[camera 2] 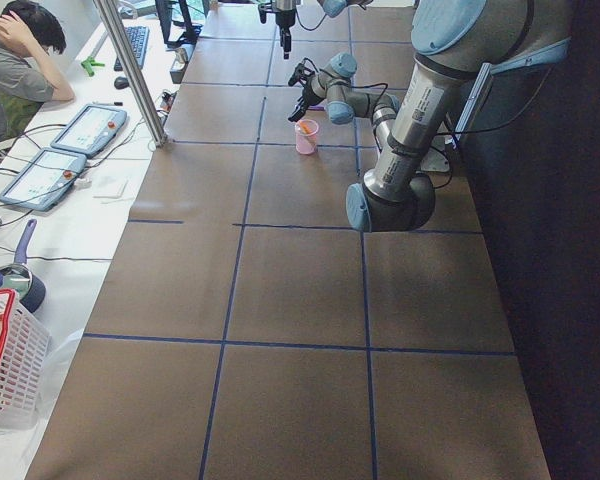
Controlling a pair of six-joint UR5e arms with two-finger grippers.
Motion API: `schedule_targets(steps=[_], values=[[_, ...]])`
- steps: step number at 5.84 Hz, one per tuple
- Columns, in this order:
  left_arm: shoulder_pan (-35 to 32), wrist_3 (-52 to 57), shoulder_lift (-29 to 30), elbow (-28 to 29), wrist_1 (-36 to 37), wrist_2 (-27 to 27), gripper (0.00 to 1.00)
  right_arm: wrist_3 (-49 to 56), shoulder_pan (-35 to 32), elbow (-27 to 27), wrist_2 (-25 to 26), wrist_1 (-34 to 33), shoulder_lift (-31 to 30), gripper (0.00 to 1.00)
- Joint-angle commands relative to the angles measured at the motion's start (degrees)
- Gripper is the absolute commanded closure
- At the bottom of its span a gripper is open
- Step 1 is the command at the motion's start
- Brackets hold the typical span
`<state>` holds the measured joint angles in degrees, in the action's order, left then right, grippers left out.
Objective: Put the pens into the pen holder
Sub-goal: 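Release the orange highlighter into the cup and withdraw the left gripper, then lower the right gripper onto the purple marker and grasp it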
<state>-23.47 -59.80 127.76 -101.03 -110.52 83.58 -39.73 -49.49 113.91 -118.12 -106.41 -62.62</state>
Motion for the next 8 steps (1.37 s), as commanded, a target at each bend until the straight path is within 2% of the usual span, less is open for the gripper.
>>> schedule_targets(steps=[1, 2, 3, 4, 5, 7, 8], values=[[-9.96, -0.23, -0.31, -4.23, 14.72, 19.68, 0.0, -0.09, 0.01, 0.09, 0.0, 0.06, 0.04, 0.0], [-13.4, -0.23, -0.58, -5.3, 23.51, 26.48, 0.0, -0.18, 0.35, -0.17, 0.0, 0.06, -0.13, 0.0], [-14.66, -0.06, -3.19, -6.27, 27.95, 28.55, 0.0, -3.05, 1.75, -0.35, 0.17, 0.06, -0.74, 0.0], [-16.32, 0.64, -8.61, -8.46, 28.17, 28.83, 0.0, -9.52, 5.42, -0.61, 1.57, 2.33, -1.01, 0.0], [-17.73, 4.48, -9.45, -8.57, 28.17, 31.36, 0.0, -12.89, 8.76, -1.31, 5.15, 5.83, -2.49, 0.0], [-18.1, 4.61, -10.16, -8.83, 28.08, 32.08, 0.0, -17.57, 12.82, -6.56, 7.9, 16.63, -5.04, 0.0], [-18.1, 4.43, -10.07, -9.18, 28.08, 32.08, 0.0, -18.27, 13.62, -9.9, 8.95, 19.63, -5.14, 0.01]])
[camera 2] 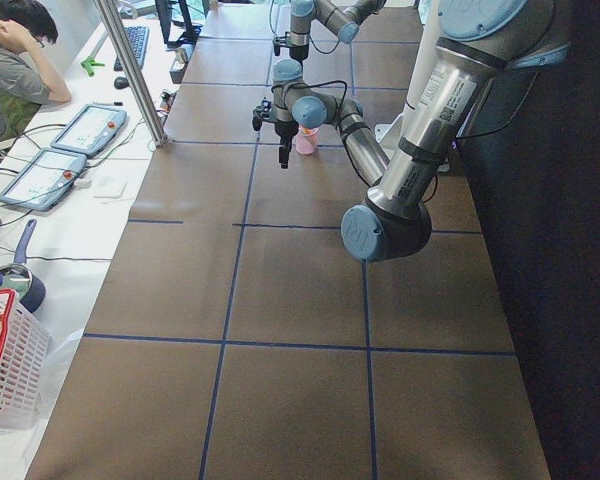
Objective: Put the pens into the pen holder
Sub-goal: 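Lower the right gripper onto the purple marker and grasp it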
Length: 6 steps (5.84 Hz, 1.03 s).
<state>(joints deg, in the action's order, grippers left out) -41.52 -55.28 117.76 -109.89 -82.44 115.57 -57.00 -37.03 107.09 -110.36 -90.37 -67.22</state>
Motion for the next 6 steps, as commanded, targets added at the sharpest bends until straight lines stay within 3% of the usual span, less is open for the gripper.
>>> schedule_targets(steps=[1, 3, 6], values=[[0.03, -0.18, -0.16, -0.33, 0.0, 0.0, 0.0, -1.01, 2.39, -5.29, 1.29, 4.23, -0.11, 0.03], [0.21, -0.35, -0.07, -0.33, -0.08, 0.0, 0.0, -1.18, 2.84, -7.41, 1.2, 5.21, -0.02, 0.08], [0.39, -2.02, -0.07, -0.41, -0.52, -0.26, 0.0, -9.78, 5.29, -8.22, 1.2, 5.38, 0.34, 0.25]])
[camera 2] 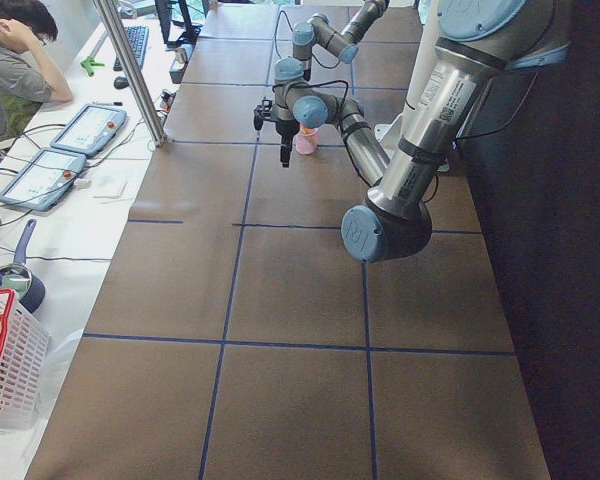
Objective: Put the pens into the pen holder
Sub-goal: 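Lower the right gripper onto the purple marker and grasp it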
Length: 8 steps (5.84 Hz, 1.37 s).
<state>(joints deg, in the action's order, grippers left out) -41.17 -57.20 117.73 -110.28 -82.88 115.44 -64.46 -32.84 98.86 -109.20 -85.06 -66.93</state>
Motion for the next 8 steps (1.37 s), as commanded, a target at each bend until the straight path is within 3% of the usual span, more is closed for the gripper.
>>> schedule_targets(steps=[1, 5, 6, 7, 8], values=[[0.04, -0.11, 0.05, -0.03, -0.08, -0.13, 0.0, -2.42, 1.63, 0.46, 0.04, 0.07, 0.13, 0.26], [0.04, -0.11, -0.04, -0.03, -0.08, -0.13, 0.0, -1.64, 2.43, 0.29, -0.05, 0.07, -0.39, 0.36], [0.04, -0.11, 0.05, -0.03, -0.08, -0.13, 0.0, -1.55, 2.43, 0.28, -0.05, 0.07, -0.48, 0.62], [0.04, -0.11, 0.05, -0.03, -0.08, -0.13, 0.0, -1.55, 2.34, 0.2, -0.13, 0.07, -0.48, 0.98], [0.04, -0.11, 0.05, -0.03, -0.08, -0.13, 0.0, -1.55, 2.25, 0.2, -0.39, -0.02, -0.39, 1.0]])
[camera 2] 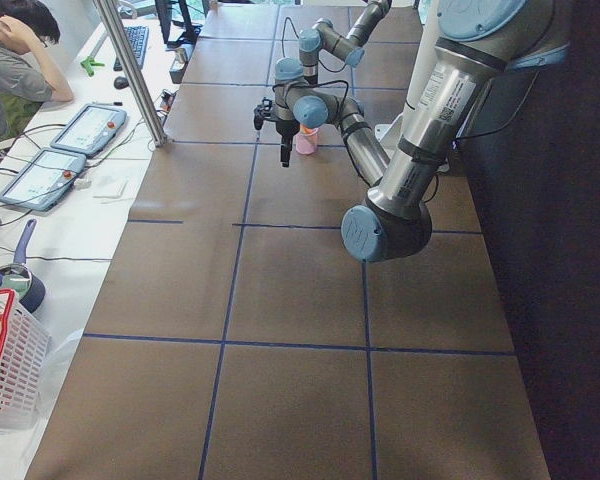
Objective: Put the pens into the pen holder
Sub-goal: 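Lift the purple marker upright and carry it over the pink cup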
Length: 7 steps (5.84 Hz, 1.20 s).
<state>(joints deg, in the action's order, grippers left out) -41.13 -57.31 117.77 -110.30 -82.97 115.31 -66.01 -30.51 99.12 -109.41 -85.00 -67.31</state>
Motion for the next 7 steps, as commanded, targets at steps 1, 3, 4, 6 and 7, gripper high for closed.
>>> schedule_targets(steps=[1, 3, 4, 6, 7], values=[[0.0, 0.0, 0.01, 0.0, 0.0, 0.0, 0.0, -0.08, 0.02, 0.11, -0.28, -0.07, 0.07, 1.0], [0.0, 0.0, 0.01, 0.0, 0.0, -0.09, 0.0, -0.34, -0.24, 1.16, -0.1, -0.07, 0.43, 1.0], [0.0, 0.09, -0.08, 0.0, 0.0, -0.09, 0.0, -0.43, -1.73, 5.08, -0.01, -0.6, 0.34, 1.0], [0.0, 0.18, -0.17, 0.35, 0.0, -0.09, 0.0, -3.05, -3.41, 12.74, 4.61, -0.51, 1.47, 1.0], [0.0, 0.26, -0.17, 0.96, 0.0, -0.09, 0.0, -8.37, -3.32, 13.64, 9.6, -0.34, 3.66, 1.0]])
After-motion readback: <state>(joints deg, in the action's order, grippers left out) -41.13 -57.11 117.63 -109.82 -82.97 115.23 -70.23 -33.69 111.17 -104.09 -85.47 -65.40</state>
